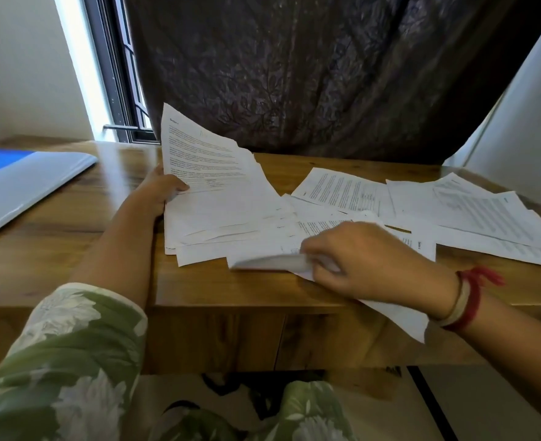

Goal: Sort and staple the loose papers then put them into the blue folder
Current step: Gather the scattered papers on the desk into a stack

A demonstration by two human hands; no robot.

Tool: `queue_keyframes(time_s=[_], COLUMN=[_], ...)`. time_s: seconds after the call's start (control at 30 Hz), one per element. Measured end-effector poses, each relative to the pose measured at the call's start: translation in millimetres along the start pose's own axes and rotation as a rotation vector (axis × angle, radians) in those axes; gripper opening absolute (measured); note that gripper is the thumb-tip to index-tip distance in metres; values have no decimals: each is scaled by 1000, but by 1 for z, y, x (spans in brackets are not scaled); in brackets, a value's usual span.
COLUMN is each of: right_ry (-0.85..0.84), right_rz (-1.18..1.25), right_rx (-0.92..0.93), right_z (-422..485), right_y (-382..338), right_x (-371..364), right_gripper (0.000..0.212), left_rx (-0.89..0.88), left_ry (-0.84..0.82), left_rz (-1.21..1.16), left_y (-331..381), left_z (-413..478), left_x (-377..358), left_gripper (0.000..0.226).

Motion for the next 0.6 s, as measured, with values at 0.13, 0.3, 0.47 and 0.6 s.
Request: queue_keyframes(time_s=[0.13,0.3,0.47,0.6], right_ry=[174,319,695,907], right_rz=[-5,139,154,142], right_rx=[-224,-449,-541,-496], right_z=[9,-1,-15,25], right_y=[43,120,160,154], right_x=[30,80,135,132], right_gripper=[14,24,26,25], left_rx=[42,67,110,126], left_ry=[29,89,67,4], left_rz=[-20,-44,5,47], left_y=[-3,-8,-9,-3], left_z=[0,0,4,4], left_x=[15,29,26,14], left_gripper=[60,60,60,47])
Point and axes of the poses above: each hand's wrist, its own z-axis towards the middle knuckle, its own x-axis out of the back of the hand, y = z × x, the point moved 5 cm from there along z, towards the middle knuckle, and after that the axes turned 13 degrees about -y, right-handed, at the moved point
